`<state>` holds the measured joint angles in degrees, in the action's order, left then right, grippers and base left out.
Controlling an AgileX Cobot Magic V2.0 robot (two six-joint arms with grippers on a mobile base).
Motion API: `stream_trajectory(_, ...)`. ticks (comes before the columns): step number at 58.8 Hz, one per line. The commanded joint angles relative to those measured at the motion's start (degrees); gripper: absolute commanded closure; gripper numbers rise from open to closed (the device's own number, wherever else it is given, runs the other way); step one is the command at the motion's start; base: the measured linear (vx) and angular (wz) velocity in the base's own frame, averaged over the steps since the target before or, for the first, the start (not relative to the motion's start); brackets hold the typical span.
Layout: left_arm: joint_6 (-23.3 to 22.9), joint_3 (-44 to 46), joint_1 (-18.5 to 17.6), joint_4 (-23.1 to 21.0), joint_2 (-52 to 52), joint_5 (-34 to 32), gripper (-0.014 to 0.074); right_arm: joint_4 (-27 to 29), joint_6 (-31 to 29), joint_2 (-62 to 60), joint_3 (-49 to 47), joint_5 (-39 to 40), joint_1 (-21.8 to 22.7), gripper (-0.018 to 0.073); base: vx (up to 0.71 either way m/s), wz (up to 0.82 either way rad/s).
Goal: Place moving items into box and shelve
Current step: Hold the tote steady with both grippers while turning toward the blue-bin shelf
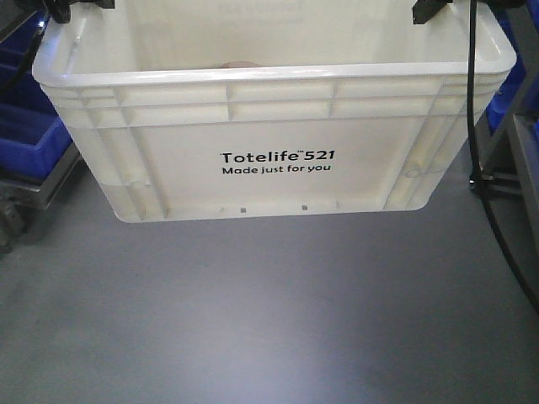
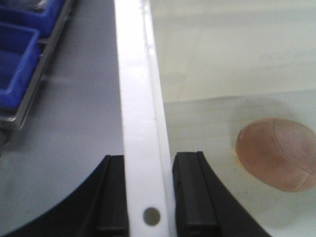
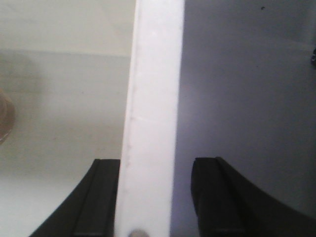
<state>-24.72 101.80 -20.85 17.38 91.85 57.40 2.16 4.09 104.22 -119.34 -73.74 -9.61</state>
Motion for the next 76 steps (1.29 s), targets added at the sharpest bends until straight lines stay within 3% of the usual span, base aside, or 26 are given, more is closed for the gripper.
stream_trajectory(1, 0.16, 2.23, -0.31, 3.48, -3.22, -6.85, 0.0594, -1.75, 1.40, -3.85, -2.31, -0.03, 0.34, 0.0564, 0.36, -0.51)
stream_trajectory(33, 0.16, 2.23, -0.31, 3.48, -3.22, -6.96, 0.0594, -1.75, 1.40, -3.85, -2.31, -0.03, 0.34, 0.0564, 0.41, -0.35)
stream_trajectory(76, 0.16, 2.23, -0.31, 3.48, -3.22, -6.83, 0.0594, -1.75, 1.40, -3.85, -2.31, -0.05, 0.34, 0.0564, 0.48, -0.07)
